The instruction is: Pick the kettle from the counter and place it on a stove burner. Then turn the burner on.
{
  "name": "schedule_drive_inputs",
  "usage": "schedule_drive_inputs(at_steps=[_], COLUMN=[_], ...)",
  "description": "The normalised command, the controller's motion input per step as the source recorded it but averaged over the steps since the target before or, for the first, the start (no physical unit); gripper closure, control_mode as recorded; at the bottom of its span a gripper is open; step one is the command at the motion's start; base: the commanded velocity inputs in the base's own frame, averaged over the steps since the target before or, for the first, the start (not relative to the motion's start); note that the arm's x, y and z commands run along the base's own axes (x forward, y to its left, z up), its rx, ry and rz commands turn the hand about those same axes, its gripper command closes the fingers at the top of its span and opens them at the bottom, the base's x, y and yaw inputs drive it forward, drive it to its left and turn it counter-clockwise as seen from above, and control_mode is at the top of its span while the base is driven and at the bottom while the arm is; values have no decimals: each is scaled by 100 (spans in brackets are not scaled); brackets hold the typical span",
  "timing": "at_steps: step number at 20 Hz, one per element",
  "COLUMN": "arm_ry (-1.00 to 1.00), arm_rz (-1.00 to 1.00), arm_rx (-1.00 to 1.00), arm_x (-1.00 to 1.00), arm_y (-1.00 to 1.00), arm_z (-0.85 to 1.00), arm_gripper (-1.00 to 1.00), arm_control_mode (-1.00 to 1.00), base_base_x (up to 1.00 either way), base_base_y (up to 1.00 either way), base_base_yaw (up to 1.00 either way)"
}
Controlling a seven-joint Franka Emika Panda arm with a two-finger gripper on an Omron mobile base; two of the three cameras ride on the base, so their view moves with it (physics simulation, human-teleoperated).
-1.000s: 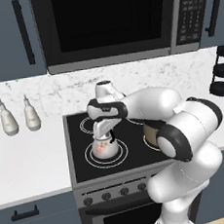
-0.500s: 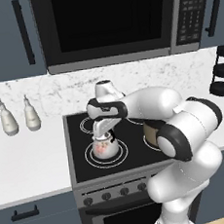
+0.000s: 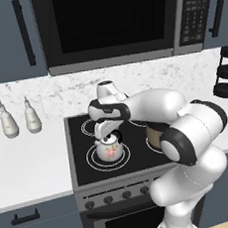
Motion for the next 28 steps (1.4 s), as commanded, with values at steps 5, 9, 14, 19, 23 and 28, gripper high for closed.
schedule_drive_inputs(at_steps=[5,9,14,19,23,28], arm_ry=[-10,-18,-18,-6,-2,-4], arm_rz=[-3,-2,-6,-12,-15,-16], arm_rx=[0,0,0,0,0,0], arm_x=[-4,-1,-26,-72,-59,-50], arm_y=[-9,-4,0,5,30,52], arm_z=[3,36,54,31,7,0], arm_gripper=[-100,-100,-100,-100,-100,-100], arm_control_mode=[-100,-100,-100,-100,-100,-100], base_base_x=[0,0,0,0,0,0], base_base_y=[0,0,0,0,0,0], base_base_yaw=[0,0,0,0,0,0])
